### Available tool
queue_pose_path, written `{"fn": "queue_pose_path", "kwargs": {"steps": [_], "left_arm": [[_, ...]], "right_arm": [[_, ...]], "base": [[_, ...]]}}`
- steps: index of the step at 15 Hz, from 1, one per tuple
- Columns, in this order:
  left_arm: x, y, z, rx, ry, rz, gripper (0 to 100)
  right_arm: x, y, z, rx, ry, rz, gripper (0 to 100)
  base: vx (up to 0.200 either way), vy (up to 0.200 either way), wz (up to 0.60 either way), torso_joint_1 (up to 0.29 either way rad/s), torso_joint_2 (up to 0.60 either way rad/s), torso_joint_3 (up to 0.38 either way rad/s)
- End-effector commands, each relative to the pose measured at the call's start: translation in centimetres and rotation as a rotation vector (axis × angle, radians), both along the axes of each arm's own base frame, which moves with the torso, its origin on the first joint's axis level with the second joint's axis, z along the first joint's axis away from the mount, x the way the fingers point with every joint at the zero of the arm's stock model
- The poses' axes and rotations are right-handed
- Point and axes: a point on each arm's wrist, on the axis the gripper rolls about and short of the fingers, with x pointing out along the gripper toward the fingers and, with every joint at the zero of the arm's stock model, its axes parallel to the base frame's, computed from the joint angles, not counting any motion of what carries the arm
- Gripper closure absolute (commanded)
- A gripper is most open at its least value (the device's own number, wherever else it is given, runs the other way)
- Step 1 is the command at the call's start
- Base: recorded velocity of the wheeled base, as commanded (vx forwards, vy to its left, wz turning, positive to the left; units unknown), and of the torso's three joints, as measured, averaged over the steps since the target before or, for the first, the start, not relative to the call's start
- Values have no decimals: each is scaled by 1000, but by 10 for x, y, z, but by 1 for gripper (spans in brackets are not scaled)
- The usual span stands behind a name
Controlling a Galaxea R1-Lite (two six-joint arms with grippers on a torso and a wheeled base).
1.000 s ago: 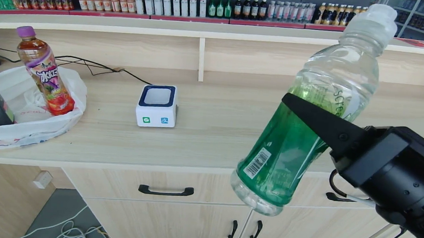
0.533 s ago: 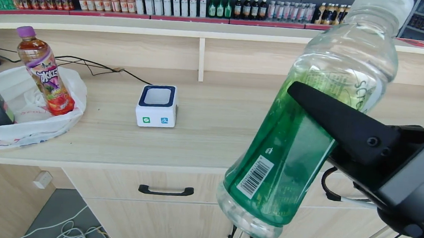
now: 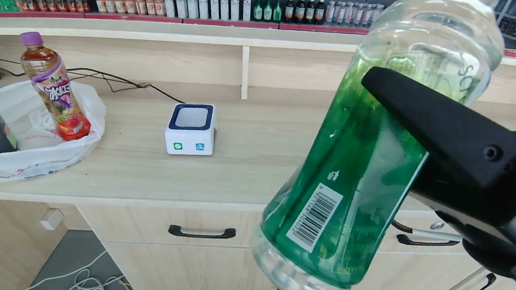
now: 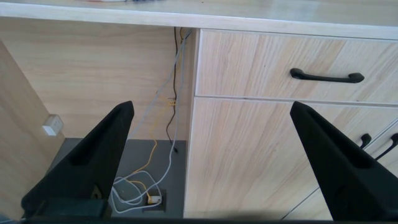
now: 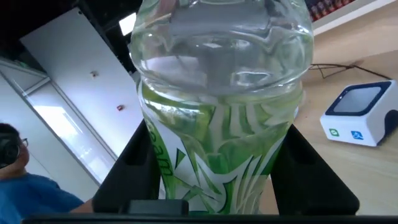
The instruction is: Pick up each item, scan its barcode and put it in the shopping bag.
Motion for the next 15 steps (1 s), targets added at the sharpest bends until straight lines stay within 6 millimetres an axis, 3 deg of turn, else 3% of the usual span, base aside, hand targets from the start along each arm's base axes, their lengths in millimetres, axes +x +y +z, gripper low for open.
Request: {"fn": "queue_pose_path", "kwargs": {"steps": [1,6,15], "left_arm": [[0,0,0,-1,0,0,0],[0,0,0,1,0,0,0],[0,0,0,-1,0,0,0]], "right_arm": [[5,8,-3,-11,14,22,100],[22,29,-6,40,-52,111,100],[33,25,13,7,-128,316,100]], "base": [[0,0,0,0,0,0],[0,0,0,0,0,0],[0,0,0,0,0,0]]}}
